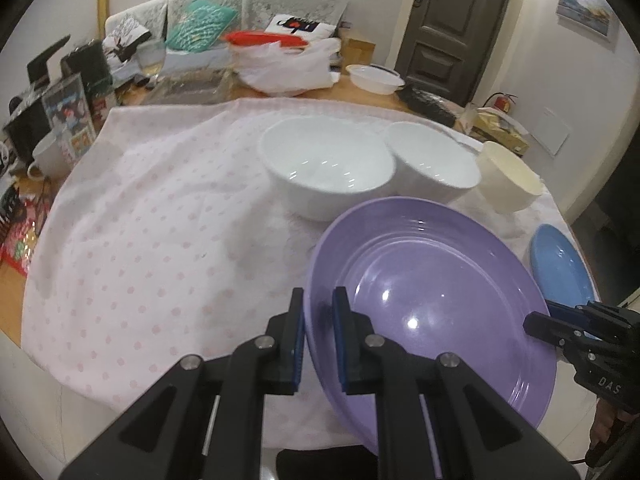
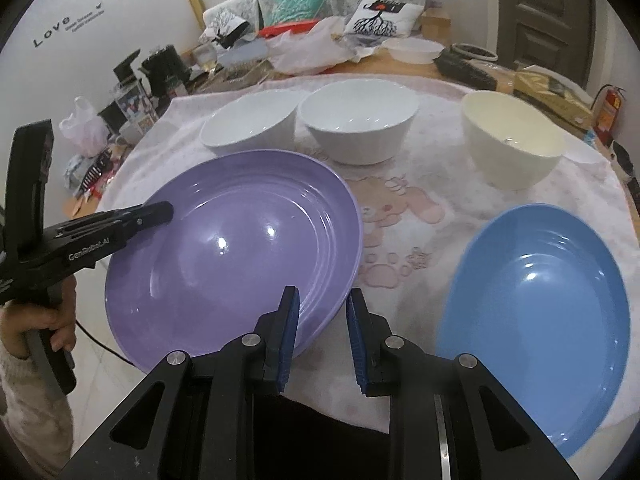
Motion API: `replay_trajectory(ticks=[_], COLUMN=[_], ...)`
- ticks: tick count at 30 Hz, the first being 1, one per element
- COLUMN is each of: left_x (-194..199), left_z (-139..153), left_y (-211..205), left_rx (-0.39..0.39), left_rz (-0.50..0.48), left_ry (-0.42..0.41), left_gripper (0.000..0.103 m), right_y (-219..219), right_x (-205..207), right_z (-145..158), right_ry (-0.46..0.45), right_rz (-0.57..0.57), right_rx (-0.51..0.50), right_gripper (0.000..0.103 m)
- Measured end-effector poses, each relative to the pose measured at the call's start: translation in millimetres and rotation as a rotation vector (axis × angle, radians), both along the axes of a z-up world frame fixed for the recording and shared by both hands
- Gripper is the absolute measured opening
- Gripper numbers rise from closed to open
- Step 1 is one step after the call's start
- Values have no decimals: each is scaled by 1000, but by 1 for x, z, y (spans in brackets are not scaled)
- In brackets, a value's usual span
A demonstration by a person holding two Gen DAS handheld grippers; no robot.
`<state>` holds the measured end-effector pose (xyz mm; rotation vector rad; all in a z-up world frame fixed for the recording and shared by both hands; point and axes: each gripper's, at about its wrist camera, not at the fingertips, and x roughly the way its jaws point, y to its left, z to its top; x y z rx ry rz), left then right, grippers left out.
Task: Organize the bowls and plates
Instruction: 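Grasp the purple plate rim with the left tool and lift it, then lower the purple plate onto the blue plate and open the left tool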
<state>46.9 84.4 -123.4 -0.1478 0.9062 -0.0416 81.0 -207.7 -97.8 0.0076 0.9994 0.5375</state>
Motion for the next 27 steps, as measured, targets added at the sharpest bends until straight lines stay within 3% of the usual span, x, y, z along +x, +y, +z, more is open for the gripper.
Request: replay_trajectory(ticks=[12, 27], left_x=[15, 38], left_z=[22, 17], left_y=[-70, -187], left_rx=[56, 104], left_rz=[-92, -265], left_ry=[-28, 1], left_gripper=[11, 12], right_y=[-71, -179], right_x=[-4, -11], right_z=[14, 6], right_ry=[-52, -69], right_rz=[-107, -290], right_rx=[47, 65], right_gripper=[19, 19])
